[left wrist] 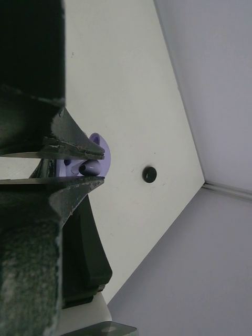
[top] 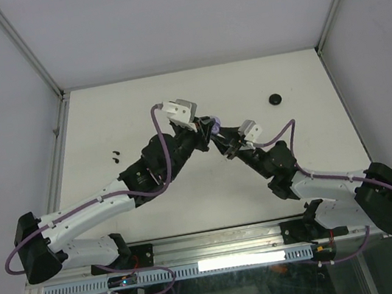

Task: Insert the wireless bluetooth earbuds into the charging case
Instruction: Place the earbud in the charging case.

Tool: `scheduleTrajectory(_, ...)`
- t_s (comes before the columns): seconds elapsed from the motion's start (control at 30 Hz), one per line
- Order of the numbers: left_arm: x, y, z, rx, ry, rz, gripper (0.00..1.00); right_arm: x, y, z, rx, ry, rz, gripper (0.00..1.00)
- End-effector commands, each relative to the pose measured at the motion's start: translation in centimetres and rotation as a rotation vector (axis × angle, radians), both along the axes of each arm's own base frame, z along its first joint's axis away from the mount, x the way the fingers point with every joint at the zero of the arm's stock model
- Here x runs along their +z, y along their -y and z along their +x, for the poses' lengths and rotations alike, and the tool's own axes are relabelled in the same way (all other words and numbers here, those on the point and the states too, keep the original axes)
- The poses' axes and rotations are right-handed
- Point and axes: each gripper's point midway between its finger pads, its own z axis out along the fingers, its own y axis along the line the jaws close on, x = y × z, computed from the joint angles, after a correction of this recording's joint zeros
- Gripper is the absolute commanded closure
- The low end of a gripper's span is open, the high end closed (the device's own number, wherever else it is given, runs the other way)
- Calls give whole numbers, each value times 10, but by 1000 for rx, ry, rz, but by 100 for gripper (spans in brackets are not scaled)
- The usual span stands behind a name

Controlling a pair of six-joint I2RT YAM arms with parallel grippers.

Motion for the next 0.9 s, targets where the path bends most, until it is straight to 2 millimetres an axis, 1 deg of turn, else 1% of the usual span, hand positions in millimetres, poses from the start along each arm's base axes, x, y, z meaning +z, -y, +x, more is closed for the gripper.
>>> scheduleTrajectory(0.0, 13, 6, -6, -29, 60, -20, 89, 46, 5, -4, 4, 82, 115, 100)
scheduleTrajectory(0.37, 1, -3, -4, 21, 102, 71, 89, 45, 5, -3, 0, 74, 118, 100)
scheduleTrajectory(0.47, 0, -2, -6, 21, 113, 86, 89, 45, 5, -3, -1, 73, 120, 100)
scheduleTrajectory(0.67, -9, 0, -10, 36, 142, 150, 89, 45, 6, -3, -6, 73, 120, 100)
scheduleTrajectory(0.87, -13, 4, -18, 43, 166, 198, 89, 45, 6, -3, -7, 74, 124, 100)
